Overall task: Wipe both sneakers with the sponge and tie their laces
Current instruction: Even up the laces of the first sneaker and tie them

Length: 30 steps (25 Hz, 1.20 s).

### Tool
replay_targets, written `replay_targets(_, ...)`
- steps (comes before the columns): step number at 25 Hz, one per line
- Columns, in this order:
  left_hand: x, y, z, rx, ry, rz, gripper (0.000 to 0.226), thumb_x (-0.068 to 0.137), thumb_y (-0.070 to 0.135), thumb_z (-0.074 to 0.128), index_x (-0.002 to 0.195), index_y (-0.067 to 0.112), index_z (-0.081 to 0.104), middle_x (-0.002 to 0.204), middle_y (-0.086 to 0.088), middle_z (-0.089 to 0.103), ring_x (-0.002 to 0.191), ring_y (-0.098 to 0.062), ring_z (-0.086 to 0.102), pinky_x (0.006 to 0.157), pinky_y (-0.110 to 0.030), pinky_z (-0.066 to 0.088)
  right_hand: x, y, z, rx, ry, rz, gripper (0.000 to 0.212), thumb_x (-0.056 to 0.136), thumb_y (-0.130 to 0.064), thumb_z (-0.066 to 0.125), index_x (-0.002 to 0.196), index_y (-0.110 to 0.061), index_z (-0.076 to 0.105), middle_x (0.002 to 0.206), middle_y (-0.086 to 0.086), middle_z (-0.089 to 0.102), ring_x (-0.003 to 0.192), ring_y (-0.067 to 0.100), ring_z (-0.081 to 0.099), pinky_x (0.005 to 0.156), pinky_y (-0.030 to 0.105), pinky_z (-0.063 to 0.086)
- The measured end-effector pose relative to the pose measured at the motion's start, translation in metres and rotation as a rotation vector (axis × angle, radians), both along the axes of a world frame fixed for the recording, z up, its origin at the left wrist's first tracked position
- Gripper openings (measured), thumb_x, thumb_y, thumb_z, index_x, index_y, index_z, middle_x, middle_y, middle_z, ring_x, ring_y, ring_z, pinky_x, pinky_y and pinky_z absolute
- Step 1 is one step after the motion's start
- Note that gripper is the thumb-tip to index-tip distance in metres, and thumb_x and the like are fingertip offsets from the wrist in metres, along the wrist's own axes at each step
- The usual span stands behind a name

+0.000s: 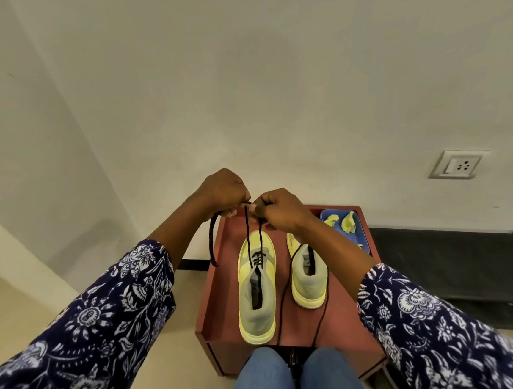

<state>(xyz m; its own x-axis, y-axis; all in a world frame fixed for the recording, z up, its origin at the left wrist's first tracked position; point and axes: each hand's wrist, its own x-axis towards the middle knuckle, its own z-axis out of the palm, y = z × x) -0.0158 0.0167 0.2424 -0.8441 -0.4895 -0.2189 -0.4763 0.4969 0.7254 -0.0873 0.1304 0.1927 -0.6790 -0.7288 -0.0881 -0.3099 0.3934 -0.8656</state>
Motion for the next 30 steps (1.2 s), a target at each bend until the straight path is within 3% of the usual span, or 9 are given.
replay_targets(6,0.003,0.002,0.023,0.173,0.003,0.054,0.015,0.087,-0.002,0.048,0.088,-0.005,0.062,0.066,-0.009,0.059,0.045,-0.012,0.041,0.041,-0.018,0.036,0.000,0.000,0.019,-0.030,-0.052,0.061,0.022,0.093,-0.019,0.053,0.073,-0.016,0.062,0.073,-0.001,0.065,0.073,0.015,0.056,0.077,0.033,0.046)
replay_targets(9,0.005,0.000,0.030,0.297,0.027,0.120,0.016,0.089,0.001,0.048,0.084,0.001,0.063,0.053,-0.002,0.063,0.045,-0.010,0.042,0.043,-0.017,0.039,0.001,0.000,0.031,-0.082,-0.071,0.070,0.020,0.092,-0.017,0.054,0.074,-0.013,0.060,0.070,0.001,0.062,0.070,0.015,0.056,0.073,0.029,0.045)
replay_targets(12,0.008,-0.003,0.038,0.349,0.079,0.171,0.015,0.089,0.001,0.049,0.086,-0.001,0.063,0.064,-0.008,0.060,0.049,-0.012,0.045,0.045,-0.017,0.042,0.001,-0.001,0.045,-0.132,-0.069,0.057,0.017,0.092,-0.015,0.054,0.078,-0.009,0.061,0.070,0.004,0.060,0.071,0.018,0.055,0.070,0.029,0.044)
replay_targets(16,0.010,-0.007,0.050,0.368,0.185,0.240,0.018,0.091,0.002,0.047,0.082,0.001,0.063,0.067,-0.008,0.058,0.051,-0.013,0.050,0.046,-0.017,0.047,-0.001,-0.003,0.064,-0.185,-0.050,0.009,0.020,0.093,-0.015,0.053,0.073,-0.016,0.056,0.069,0.003,0.060,0.073,0.019,0.057,0.068,0.029,0.045)
replay_targets(24,0.011,-0.007,0.080,0.189,0.323,0.223,0.021,0.092,0.003,0.047,0.077,0.006,0.061,0.071,-0.009,0.061,0.054,-0.013,0.053,0.054,-0.021,0.048,-0.004,-0.006,0.107,-0.256,0.026,-0.053,0.012,0.093,-0.014,0.051,0.086,-0.009,0.059,0.073,0.002,0.061,0.072,0.017,0.058,0.063,0.026,0.046)
replay_targets(30,0.012,-0.006,0.096,-0.018,0.410,0.195,0.012,0.090,0.008,0.053,0.090,0.008,0.065,0.079,-0.006,0.065,0.063,-0.012,0.055,0.059,-0.021,0.045,-0.003,-0.007,0.131,-0.352,0.071,-0.113,0.013,0.093,-0.015,0.050,0.084,-0.014,0.059,0.076,0.000,0.062,0.071,0.015,0.061,0.066,0.029,0.049)
